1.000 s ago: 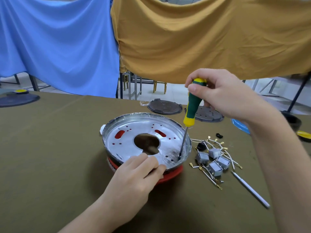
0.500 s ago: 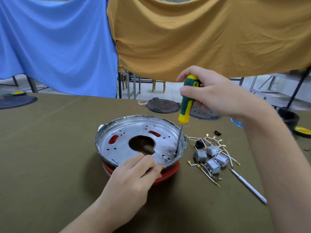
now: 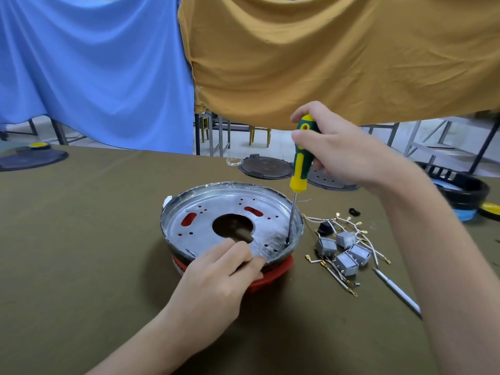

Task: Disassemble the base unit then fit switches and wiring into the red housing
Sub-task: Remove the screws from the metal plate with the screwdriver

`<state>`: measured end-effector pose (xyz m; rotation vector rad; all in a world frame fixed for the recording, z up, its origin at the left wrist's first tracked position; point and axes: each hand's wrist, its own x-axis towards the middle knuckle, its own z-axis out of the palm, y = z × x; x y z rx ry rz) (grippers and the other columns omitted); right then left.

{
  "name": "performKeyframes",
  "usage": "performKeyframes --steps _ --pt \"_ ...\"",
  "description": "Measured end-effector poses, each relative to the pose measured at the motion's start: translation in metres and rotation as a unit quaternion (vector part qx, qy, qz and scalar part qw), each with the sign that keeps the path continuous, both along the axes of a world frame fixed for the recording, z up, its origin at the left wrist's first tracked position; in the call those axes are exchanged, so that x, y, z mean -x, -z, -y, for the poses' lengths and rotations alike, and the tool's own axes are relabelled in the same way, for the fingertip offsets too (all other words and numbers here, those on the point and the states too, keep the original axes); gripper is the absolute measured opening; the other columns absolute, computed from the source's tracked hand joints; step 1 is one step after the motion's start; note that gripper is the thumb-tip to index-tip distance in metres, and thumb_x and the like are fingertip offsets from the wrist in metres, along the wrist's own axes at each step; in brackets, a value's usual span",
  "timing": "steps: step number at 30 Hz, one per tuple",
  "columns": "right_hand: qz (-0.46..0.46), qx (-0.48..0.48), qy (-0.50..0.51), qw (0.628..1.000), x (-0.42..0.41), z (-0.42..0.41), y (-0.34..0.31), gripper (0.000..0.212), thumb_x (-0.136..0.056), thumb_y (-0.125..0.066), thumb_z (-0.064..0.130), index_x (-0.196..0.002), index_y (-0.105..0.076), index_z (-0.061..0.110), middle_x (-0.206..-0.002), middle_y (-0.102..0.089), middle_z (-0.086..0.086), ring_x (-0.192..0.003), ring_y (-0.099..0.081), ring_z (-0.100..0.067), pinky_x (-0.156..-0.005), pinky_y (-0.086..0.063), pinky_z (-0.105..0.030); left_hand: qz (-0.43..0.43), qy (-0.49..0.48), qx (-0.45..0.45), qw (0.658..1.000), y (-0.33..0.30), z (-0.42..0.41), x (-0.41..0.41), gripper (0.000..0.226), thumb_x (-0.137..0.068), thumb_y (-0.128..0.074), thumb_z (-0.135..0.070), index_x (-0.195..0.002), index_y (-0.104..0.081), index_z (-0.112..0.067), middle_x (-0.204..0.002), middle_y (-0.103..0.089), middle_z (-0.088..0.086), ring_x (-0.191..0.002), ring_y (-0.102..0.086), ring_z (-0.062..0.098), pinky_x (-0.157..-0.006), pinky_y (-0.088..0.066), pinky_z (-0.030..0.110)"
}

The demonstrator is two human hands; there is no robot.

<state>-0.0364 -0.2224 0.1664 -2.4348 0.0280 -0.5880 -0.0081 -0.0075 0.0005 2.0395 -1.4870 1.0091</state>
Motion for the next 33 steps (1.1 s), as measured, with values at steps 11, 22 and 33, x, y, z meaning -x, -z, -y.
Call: performKeyframes --steps 11,22,33 --pt "0.078 0.089 0.13 0.984 -0.009 -0.002 0.007 0.034 -0.092 -0.057 0.054 -0.111 -0.053 0.027 -0.079 -0.046 0.016 -0.068 -0.043 -0.001 -0.053 -0.027 -0.022 0.0 0.004 0.004 1.0 0.0 0.001 -0.002 0.015 -0.087 -0.071 -0.007 -0.1 -0.075 0.0 -0.078 -0.057 0.004 -0.066 -0.052 0.02 -0.053 -0.049 0.035" --pt "0.093 0.125 0.186 0.97 -0.01 -0.007 0.009 0.04 -0.092 -0.056 0.055 -0.107 -0.055 0.018 -0.083 -0.053 0.002 -0.087 -0.051 -0.028 -0.064 -0.032 -0.033 0.005 0.003 0.001 1.0 -0.001 0.001 -0.001 0.016 -0.087 -0.072 -0.007 -0.101 -0.076 0.001 -0.078 -0.059 0.005 -0.066 -0.053 0.02 -0.054 -0.05 0.036" --pt "0.025 0.015 0.024 0.999 -0.004 -0.004 0.005 0.029 -0.098 -0.047 0.047 -0.11 -0.047 0.02 -0.077 -0.053 0.002 -0.066 -0.05 -0.018 -0.06 -0.042 -0.034 0.006 0.005 0.01 1.0 -0.002 0.0 -0.002 0.02 -0.094 -0.062 -0.015 -0.099 -0.076 -0.002 -0.08 -0.059 0.003 -0.068 -0.054 0.018 -0.055 -0.05 0.035"
